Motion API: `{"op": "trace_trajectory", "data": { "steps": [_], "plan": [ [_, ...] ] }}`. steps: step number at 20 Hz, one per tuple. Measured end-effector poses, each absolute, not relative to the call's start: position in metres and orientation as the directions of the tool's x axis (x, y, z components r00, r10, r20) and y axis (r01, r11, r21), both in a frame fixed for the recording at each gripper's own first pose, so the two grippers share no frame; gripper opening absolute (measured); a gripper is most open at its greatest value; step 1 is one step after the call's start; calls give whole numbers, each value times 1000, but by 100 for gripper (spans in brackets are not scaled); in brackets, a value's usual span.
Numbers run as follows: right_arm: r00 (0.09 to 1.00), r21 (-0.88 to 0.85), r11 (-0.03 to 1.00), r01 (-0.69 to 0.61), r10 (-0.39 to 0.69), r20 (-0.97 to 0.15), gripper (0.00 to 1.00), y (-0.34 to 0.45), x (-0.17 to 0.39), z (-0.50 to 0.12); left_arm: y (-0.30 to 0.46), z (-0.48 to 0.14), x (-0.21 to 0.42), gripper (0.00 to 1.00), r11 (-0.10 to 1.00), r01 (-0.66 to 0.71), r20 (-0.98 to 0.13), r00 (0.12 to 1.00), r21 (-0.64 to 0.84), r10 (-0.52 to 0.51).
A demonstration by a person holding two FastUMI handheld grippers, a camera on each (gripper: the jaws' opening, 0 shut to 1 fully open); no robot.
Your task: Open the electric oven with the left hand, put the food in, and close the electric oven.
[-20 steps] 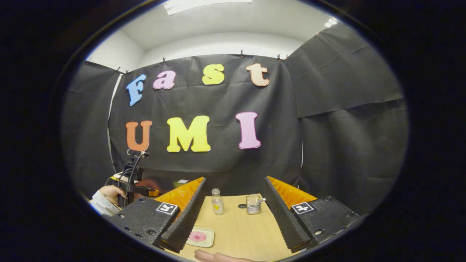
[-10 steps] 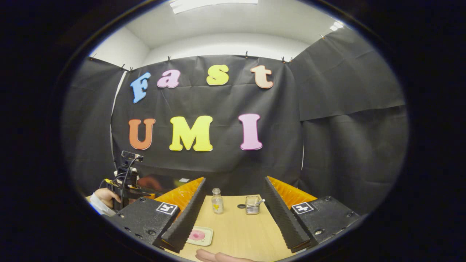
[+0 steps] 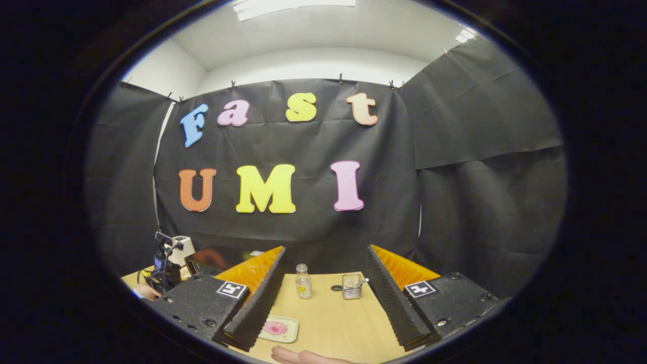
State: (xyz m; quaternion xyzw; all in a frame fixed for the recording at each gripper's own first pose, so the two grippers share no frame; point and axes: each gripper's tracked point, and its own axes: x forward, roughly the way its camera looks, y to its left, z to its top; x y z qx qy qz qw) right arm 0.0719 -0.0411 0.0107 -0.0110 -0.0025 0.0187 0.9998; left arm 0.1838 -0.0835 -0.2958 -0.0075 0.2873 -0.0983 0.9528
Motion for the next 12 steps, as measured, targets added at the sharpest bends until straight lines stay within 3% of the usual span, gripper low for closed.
{"op": "trace_trajectory", "data": {
  "steps": [6,12],
  "plan": [
    [999,-23,999,-48,48,0,96,-36,71,12,-83,-324,156,97,981,178,-532,825,-70,-188],
    [998,-38,998,-47,45,-34,96,-33,76,0,-84,-365,132,97,981,179,-592,784,-73,-187]
  ]
}}
